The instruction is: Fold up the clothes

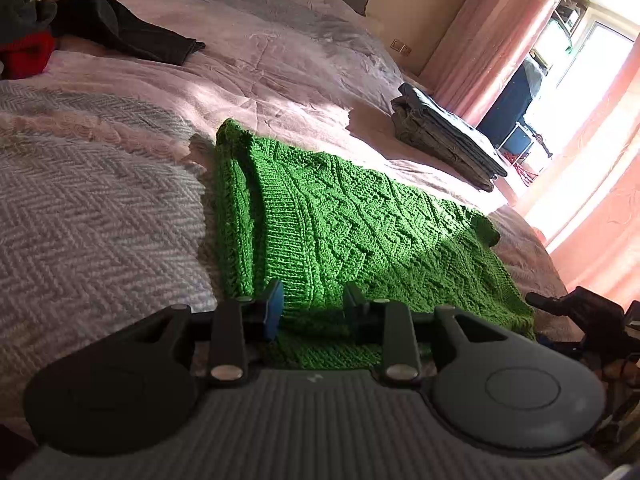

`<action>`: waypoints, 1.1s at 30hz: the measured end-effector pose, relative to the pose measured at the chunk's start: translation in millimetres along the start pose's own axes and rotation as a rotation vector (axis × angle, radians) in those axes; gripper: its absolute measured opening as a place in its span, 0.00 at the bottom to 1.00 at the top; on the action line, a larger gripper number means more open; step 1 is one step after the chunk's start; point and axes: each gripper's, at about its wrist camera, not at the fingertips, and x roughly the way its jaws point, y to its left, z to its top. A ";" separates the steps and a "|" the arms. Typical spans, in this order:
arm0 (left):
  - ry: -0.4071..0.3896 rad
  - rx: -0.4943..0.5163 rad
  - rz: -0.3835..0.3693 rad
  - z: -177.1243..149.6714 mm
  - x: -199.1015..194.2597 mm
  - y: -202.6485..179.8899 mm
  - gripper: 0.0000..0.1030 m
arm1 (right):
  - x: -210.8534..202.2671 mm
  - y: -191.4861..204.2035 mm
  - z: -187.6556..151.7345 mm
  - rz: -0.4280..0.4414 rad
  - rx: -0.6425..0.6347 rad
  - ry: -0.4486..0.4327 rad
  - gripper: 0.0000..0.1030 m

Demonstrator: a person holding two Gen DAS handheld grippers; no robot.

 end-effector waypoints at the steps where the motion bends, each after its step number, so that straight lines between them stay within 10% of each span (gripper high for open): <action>1: 0.001 -0.003 -0.003 0.0 0.9 0.8 0.26 | 4.0 -1.5 0.7 0.009 0.004 0.006 0.54; 4: -0.002 -0.004 -0.008 -1.3 2.9 1.1 0.26 | 11.4 -2.8 0.0 0.015 -0.006 0.013 0.51; 7: -0.002 -0.007 -0.017 -1.6 4.0 2.9 0.26 | 19.1 -2.2 -4.6 0.010 -0.012 0.055 0.22; 12: -0.018 -0.064 -0.054 2.3 -5.2 13.7 0.26 | 25.7 28.7 -6.9 -0.162 -0.140 0.069 0.18; 20: -0.110 -0.190 -0.016 12.0 -41.6 60.0 0.26 | 57.0 181.4 -72.7 -0.569 -0.905 -0.064 0.18; 27: -0.147 -0.293 0.066 6.2 -63.7 114.3 0.27 | 107.9 271.8 -197.7 -0.392 -1.421 -0.112 0.18; 33: -0.143 -0.335 0.056 -3.0 -65.1 133.5 0.26 | 168.0 249.9 -284.6 -0.271 -1.560 0.095 0.18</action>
